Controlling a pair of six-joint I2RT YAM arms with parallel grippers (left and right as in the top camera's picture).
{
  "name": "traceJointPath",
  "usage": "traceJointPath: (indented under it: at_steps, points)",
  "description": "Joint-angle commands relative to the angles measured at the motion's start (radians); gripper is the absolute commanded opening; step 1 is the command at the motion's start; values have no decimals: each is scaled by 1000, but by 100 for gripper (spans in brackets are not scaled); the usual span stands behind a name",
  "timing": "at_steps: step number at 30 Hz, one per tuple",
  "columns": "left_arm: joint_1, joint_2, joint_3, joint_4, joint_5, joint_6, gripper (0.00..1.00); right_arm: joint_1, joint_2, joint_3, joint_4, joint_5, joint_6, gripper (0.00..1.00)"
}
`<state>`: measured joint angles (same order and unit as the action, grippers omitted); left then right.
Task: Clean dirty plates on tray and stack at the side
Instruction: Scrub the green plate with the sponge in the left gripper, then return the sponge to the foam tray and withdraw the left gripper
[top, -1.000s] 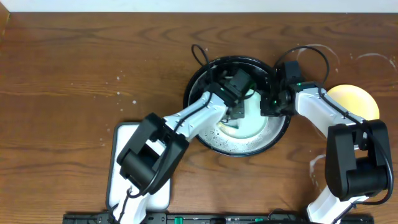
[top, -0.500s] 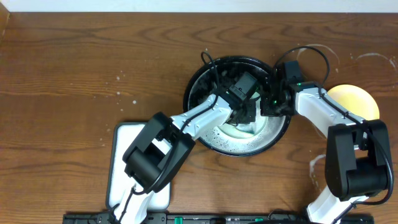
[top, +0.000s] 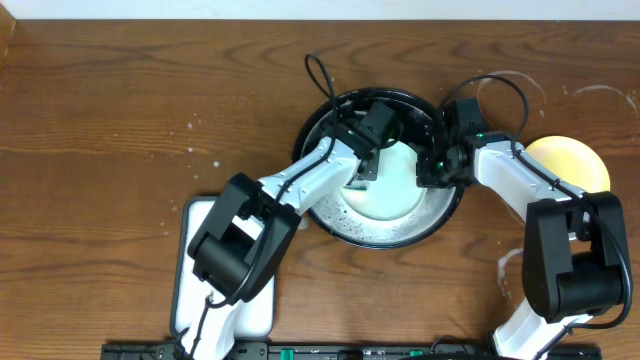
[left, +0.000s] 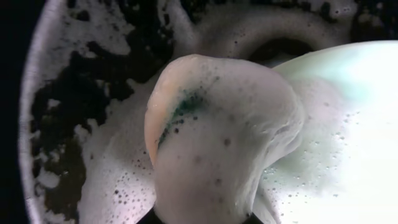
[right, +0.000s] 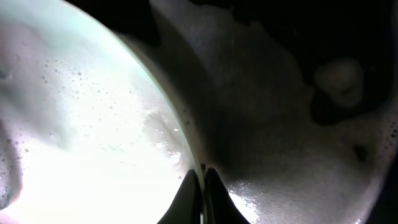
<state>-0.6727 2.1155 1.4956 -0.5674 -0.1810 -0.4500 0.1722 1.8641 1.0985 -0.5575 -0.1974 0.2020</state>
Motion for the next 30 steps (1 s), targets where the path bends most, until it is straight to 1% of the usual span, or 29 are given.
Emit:
traceJointPath:
  at_steps: [1, 3, 8, 12, 16, 20, 25, 28, 30]
  points:
    - [51, 38, 17, -43, -221, 26, 8, -14, 31, -14, -11, 73, 11, 1]
    - [52, 14, 31, -53, -186, 24, 7, -14, 31, -14, -11, 73, 11, 1]
    - [58, -98, 42, -65, -39, 23, 8, -14, 31, -14, -11, 73, 11, 1]
    - [76, -211, 42, -126, 2, 22, 8, -14, 31, -14, -10, 73, 11, 1]
    - [112, -317, 42, -267, 13, 23, 8, -14, 31, -14, -10, 73, 10, 1]
    - [173, -413, 42, -488, 13, 23, 8, -14, 31, -14, -10, 73, 6, 1]
    - [267, -468, 10, -694, 14, 16, 8, -14, 31, -14, -6, 74, 6, 1]
    - [313, -472, -47, -755, 17, -18, 8, -14, 31, -14, -7, 73, 6, 1]
    - [346, -472, -131, -749, 17, -30, 8, -14, 31, -14, -7, 73, 6, 1]
